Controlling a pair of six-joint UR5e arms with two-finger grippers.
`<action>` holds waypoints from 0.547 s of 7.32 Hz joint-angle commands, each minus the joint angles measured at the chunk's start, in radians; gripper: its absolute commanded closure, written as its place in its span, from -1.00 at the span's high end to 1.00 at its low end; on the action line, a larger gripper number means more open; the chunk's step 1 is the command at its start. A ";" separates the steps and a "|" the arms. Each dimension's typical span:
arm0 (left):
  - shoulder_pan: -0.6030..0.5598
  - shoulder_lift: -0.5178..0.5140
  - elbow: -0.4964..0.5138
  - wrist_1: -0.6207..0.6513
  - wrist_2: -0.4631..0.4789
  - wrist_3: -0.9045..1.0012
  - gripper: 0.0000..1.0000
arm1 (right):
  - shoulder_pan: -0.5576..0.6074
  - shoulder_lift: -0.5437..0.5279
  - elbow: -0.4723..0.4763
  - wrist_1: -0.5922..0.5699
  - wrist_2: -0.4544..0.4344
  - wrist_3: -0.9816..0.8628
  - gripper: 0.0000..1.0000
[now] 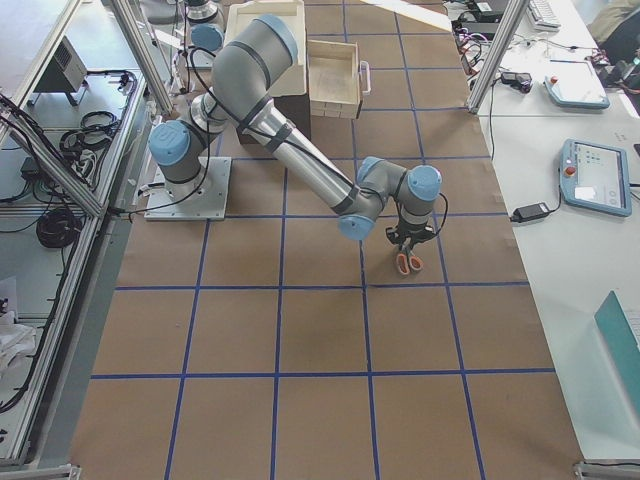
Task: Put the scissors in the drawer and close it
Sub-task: 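Lower the right gripper and grasp the scissors by the handles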
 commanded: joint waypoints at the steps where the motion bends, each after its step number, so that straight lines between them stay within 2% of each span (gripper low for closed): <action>1: 0.000 0.000 0.000 0.000 0.000 0.001 1.00 | 0.000 -0.009 -0.008 -0.004 -0.010 0.005 -1.00; 3: 0.000 0.000 0.000 0.000 0.000 0.001 1.00 | 0.012 -0.087 -0.010 0.033 0.007 0.009 -1.00; 4: 0.000 0.000 0.000 0.000 0.000 0.001 1.00 | 0.029 -0.154 -0.008 0.107 0.007 0.081 -1.00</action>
